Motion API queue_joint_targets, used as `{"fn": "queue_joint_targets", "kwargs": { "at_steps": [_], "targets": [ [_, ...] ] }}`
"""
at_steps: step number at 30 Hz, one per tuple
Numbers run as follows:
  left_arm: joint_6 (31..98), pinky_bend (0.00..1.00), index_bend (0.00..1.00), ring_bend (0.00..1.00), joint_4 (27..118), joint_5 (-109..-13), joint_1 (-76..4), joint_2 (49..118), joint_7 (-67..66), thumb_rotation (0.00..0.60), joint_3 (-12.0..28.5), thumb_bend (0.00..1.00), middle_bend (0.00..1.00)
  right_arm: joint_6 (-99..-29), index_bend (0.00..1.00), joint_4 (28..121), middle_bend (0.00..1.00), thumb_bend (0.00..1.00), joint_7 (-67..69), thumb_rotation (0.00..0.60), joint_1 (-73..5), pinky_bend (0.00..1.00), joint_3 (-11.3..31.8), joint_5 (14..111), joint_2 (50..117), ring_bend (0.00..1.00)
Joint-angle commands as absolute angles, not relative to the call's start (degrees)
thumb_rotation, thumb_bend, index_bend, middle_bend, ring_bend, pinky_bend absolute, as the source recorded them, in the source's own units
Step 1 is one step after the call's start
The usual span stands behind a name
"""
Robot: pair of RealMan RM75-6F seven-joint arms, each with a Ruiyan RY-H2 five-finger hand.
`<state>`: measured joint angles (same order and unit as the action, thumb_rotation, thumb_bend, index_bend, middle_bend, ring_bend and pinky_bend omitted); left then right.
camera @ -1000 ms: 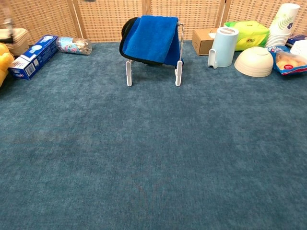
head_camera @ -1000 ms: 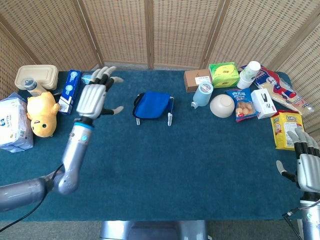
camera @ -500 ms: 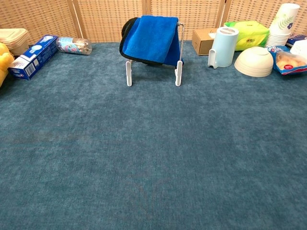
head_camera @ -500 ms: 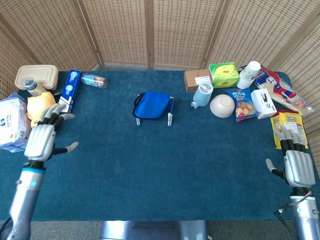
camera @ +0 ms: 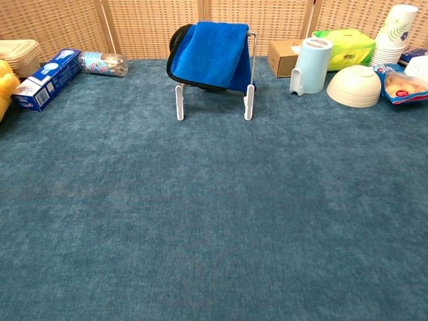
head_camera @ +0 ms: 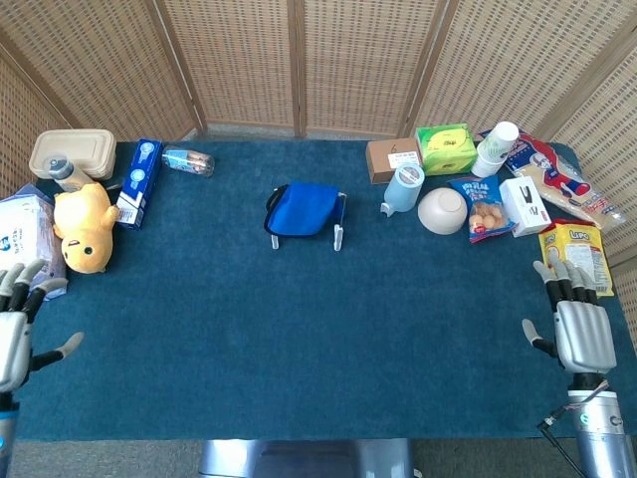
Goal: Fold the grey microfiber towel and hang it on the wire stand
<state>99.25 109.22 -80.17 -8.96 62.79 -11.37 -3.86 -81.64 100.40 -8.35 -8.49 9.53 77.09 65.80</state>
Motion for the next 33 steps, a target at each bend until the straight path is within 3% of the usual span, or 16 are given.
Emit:
{"fn": "queue_joint_targets", "kwargs": {
  "at_steps": [1, 7, 33],
  "targets": [
    [101.24, 0.00, 0.26, 0.00, 108.11, -81.16, -5.74, 62.60, -10.55, 0.600, -5.07, 0.17, 0.12, -82.27, 0.10, 100.48, 0.05, 0.28, -9.17, 0.600, -8.21, 0.00, 9.29, 77.00, 66.03, 0.00],
    [103.85, 0.00, 0.26, 0.00, 105.22, -81.81, -1.75, 63.33, -10.62, 0.600, -4.96, 0.17, 0.12, -83.34, 0.10, 101.01, 0.05, 0.28, -9.40, 0.600, -7.32, 0.00, 8.74, 77.07, 65.55, 0.00],
    [101.86, 0.00, 0.28, 0.00, 103.96, -82.49, 4.97, 64.22, -9.73, 0.600, -3.71, 0.18, 0.13, -82.77, 0.10, 100.40, 0.05, 0.28, -6.95, 0.600, -6.66, 0.00, 6.89, 78.85, 65.00, 0.00]
  ]
}}
